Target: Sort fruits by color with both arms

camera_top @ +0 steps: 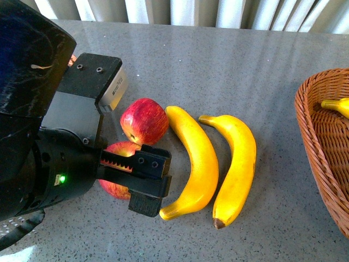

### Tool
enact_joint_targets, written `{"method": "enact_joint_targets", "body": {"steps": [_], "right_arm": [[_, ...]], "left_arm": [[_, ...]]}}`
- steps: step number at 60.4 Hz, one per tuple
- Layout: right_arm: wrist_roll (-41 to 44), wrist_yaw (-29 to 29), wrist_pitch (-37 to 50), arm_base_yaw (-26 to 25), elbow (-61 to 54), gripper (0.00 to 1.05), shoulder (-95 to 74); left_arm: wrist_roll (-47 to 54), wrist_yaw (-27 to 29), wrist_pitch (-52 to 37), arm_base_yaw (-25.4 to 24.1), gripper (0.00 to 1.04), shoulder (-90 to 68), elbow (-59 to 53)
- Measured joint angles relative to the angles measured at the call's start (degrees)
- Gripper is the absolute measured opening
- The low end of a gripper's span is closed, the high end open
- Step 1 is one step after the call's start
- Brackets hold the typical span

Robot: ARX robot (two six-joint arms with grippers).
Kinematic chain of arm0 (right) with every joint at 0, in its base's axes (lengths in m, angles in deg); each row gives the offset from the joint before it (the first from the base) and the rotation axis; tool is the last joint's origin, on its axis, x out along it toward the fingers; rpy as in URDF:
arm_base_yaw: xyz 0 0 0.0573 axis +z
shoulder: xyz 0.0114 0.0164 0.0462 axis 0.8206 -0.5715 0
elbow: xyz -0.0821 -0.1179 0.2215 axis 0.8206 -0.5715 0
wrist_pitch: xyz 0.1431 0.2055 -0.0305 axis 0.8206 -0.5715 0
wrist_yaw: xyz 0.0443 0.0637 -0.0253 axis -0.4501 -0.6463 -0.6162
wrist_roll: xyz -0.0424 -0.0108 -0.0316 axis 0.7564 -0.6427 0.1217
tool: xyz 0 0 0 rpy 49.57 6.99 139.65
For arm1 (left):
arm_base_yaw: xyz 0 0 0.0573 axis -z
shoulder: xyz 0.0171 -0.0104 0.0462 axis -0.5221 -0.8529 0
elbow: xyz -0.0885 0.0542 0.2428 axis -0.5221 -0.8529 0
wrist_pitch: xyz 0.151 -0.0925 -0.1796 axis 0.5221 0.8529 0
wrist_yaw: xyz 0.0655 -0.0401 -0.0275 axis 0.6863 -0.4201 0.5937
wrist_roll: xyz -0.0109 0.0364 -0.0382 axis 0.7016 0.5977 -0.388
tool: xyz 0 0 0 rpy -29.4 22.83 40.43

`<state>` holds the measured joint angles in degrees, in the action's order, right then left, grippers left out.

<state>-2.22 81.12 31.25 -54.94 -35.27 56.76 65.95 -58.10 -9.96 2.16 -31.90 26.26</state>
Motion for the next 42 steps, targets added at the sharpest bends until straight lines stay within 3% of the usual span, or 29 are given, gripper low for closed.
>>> {"method": "enact_joint_targets", "body": {"steps": [17,29,42], "right_arm": [[0.0,0.0,0.0,0.0,0.0,0.96,0.0],[0.0,0.0,0.0,0.0,0.0,0.96,0.0],[0.0,0.0,0.0,0.0,0.0,0.96,0.0]], "left_arm": [[-1.2,0.4,-1.0,0.3,0.95,-1.7,0.1],[-1.7,0.9,-1.0,0.5,0.73,-1.7,0.1],[-2.1,1.0,0.4,1.0,0.70,2.6,-1.1]]}}
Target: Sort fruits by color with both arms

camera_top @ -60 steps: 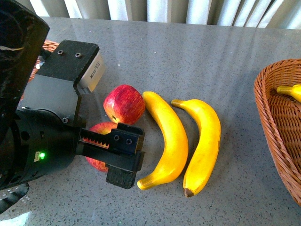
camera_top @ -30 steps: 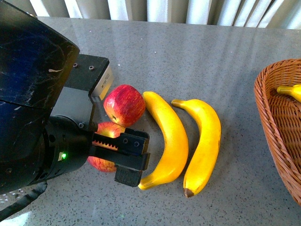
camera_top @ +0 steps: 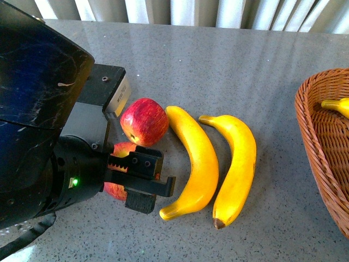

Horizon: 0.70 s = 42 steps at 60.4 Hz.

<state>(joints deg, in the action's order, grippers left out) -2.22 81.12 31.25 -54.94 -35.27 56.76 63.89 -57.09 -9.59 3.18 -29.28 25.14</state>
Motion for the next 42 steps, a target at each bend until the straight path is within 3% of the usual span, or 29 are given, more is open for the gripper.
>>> {"method": "enact_joint_targets", "body": {"steps": [10,22,33,42], "right_arm": [[0.0,0.0,0.0,0.0,0.0,0.96,0.0],[0.0,0.0,0.0,0.0,0.0,0.96,0.0],[0.0,0.0,0.0,0.0,0.0,0.96,0.0],[0.0,0.0,0.0,0.0,0.0,0.96,0.0]], "left_arm": [[0.8,-0.1,2.4,-1.2,0.70,8.9,-0.1],[2.3,0.9,4.3,-10.4,0.70,15.8,2.5],[3.6,2.2,4.3,-20.9,0.70,12.4,4.5],[4.3,2.6,4.0,-25.9,0.69,8.3,5.1]]}}
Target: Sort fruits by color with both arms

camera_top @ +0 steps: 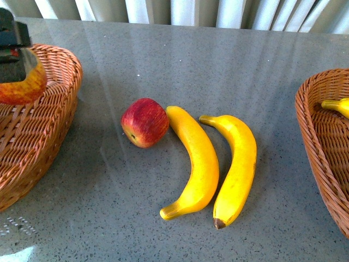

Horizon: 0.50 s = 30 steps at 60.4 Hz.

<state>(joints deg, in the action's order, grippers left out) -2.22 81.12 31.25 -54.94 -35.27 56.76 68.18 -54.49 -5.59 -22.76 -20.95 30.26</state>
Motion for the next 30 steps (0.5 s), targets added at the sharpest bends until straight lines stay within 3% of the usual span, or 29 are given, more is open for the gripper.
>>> {"method": "enact_joint_targets", "body": {"steps": [10,19,30], "right_arm": [[0.0,0.0,0.0,0.0,0.0,0.96,0.0],[0.0,0.0,0.0,0.0,0.0,0.96,0.0],[0.0,0.0,0.0,0.0,0.0,0.96,0.0]], "left_arm": [[0.6,0.1,-0.8,-2.1,0.70,-2.3,0.0],[0.9,0.3,-1.6,-1.4,0.97,-2.5,0.0],[0.8,1.8,-2.3,4.9,0.96,-2.5,0.0]]}}
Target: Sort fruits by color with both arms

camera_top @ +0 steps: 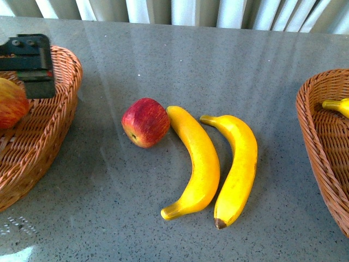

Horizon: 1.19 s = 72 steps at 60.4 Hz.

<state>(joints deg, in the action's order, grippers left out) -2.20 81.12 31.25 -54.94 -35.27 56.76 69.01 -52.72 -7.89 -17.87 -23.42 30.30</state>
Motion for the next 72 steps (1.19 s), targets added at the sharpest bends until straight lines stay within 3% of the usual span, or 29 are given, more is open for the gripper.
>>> {"method": "enact_joint_targets", "body": {"steps": [21,29,39,49,72], "right_arm": [[0.0,0.0,0.0,0.0,0.0,0.96,0.0],[0.0,0.0,0.0,0.0,0.0,0.96,0.0],[0.0,0.0,0.0,0.0,0.0,0.96,0.0],[0.0,0.0,0.0,0.0,0.0,0.96,0.0],[0.0,0.0,0.0,0.0,0.0,0.96,0.0]], "left_arm": [[2.9,1.8,-3.8,18.2,0.96,-0.3,2.2],[8.5,-4.8,-5.4,22.6,0.96,-3.7,3.0],[17.1,-9.9,-2.4,22.5,0.96,-7.3,4.4],[24.6,-9.9,0.6,19.9,0.96,-9.8,7.3],[25.2,-9.9,3.8,15.6,0.96,-13.7,13.3]]}}
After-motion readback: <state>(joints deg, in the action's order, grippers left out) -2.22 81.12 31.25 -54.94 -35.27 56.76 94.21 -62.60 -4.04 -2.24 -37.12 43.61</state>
